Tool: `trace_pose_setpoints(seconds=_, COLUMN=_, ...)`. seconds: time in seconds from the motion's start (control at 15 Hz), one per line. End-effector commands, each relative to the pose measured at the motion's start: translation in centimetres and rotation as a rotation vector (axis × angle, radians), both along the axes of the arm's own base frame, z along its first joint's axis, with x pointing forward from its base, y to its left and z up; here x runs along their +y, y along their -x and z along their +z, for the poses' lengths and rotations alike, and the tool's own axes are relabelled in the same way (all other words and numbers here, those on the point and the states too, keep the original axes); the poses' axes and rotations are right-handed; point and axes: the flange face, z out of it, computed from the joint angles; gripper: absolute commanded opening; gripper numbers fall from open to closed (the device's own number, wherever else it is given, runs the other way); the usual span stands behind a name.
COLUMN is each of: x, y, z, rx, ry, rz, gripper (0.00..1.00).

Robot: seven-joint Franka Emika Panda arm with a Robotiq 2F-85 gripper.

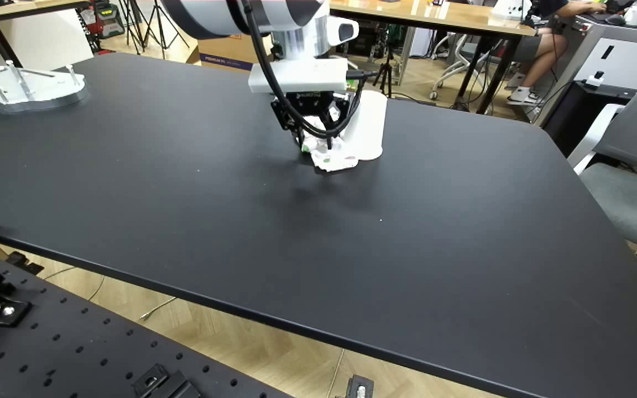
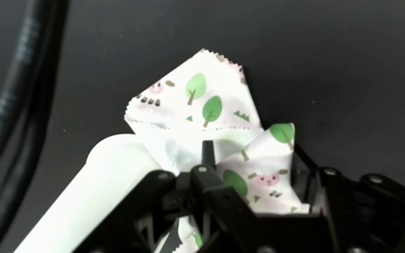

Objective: Put the towel on the black thing on top of the table

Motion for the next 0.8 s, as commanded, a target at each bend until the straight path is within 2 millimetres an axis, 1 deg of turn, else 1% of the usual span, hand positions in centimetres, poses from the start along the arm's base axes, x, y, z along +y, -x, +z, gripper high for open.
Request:
trace_pose_setpoints(seconds=0.0, x=-0.4, y=-0.8, z=0.0, rx=0.012, ry=-0.014, rz=-0.003, gripper=0.25)
trace_pose_setpoints(seconds=0.2, x=-0.3, y=-0.6, z=0.5, rx=0.007, ry=-0.021, rz=-0.009, gripper=0.05)
trace_pose_setpoints(seconds=0.27, x=-0.2, y=-0.4, z=0.7, rx=0.008, ry=-0.020, rz=-0.010, gripper=0.01)
trace_pose_setpoints(seconds=0.4, x=-0.1, y=-0.2, z=1.3, rx=0.003, ry=-0.005, rz=-0.009, gripper=0.00)
trace_pose_setpoints(seconds=0.53, x=0.4, y=-0.3, z=2.6, rx=-0.004, ry=0.008, rz=-0.015, gripper=0.01)
trace_pose_setpoints(seconds=0.67, x=1.4, y=-0.6, z=4.4, rx=0.009, ry=0.034, rz=-0.046, gripper=0.01)
trace_pose_setpoints(seconds=0.73, x=2.2, y=-0.9, z=5.9, rx=0.011, ry=0.041, rz=-0.057, gripper=0.01)
